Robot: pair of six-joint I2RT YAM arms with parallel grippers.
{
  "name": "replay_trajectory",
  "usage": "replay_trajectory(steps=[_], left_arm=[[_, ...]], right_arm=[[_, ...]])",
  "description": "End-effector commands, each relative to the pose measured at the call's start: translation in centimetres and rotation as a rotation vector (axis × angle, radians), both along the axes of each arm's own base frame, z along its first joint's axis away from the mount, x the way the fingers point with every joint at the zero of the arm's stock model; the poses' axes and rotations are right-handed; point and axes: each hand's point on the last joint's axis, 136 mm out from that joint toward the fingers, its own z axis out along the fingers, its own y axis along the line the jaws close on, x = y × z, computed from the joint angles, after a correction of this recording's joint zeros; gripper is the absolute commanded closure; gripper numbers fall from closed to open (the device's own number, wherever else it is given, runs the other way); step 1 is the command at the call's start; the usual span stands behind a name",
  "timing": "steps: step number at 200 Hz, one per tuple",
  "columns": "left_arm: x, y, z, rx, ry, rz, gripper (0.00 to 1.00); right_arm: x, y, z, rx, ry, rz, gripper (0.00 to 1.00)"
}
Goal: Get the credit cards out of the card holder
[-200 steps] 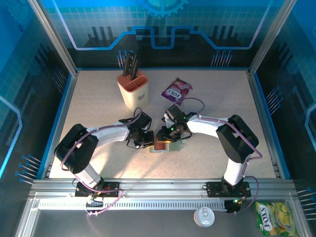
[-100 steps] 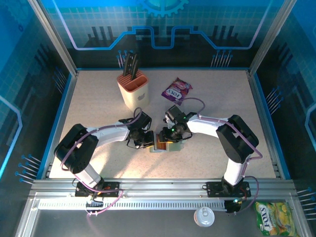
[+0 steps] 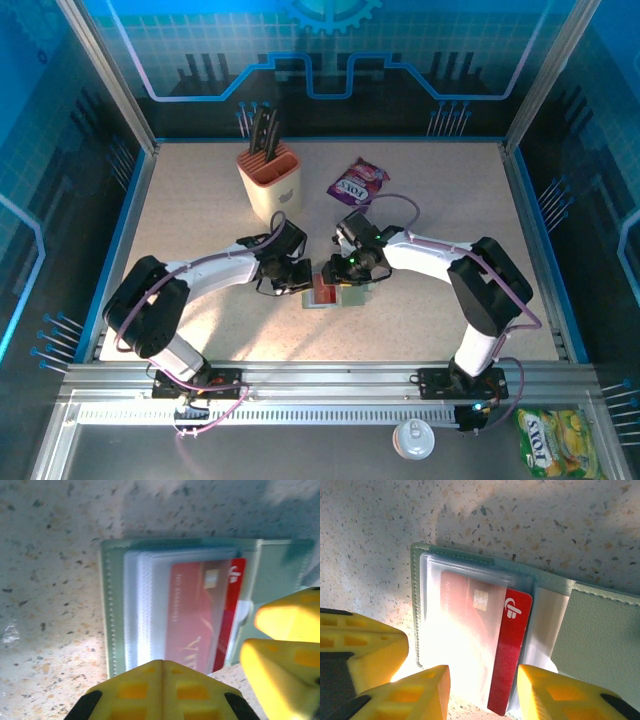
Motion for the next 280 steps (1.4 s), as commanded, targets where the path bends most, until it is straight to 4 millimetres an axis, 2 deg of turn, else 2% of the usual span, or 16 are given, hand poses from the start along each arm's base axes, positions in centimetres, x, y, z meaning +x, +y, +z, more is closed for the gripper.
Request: replay_trajectory(steps=[1,31,70,111,150,187,247,280], left_arm=[[0.2,-1.1,1.3,-0.055,-0.01,-0.03,0.94],[0.0,-1.4,0.3,-0.052,0.018,-0.044,0.94],[-0.7,0.5,-1.9,0.05,0.04,-0.032,0.96],[-1.1,0.9,-3.1,0.064,0.059,-0.029,0.95],[-1.2,1.1,-3.4,0.071,0.068,-0.027,0.95],[-1.3,1.1,-3.7,0.072,0.077,-0.025,0.95],[-1.1,1.2,-3.1,0.075,0.065,-0.027,0.96],[-0.6,1.2,-1.6,0.067,0.032,-0.031,0.96]], right_arm=[[-0.5,0.1,0.4,0.022,0.006,0.013,0.59],[-0.7,0.8,0.0,0.065,0.03,0.01,0.58],[-0.9,1.2,-0.4,0.091,0.051,0.016,0.58],[-1.1,1.1,-1.0,0.084,0.062,0.018,0.58],[-1.3,1.0,-1.7,0.082,0.075,0.01,0.58],[-1.4,-0.1,-2.5,0.019,0.071,-0.004,0.58],[-0.9,0.1,-0.3,0.054,0.014,-0.002,0.58],[-1.1,0.0,0.6,0.068,-0.002,0.003,0.57]])
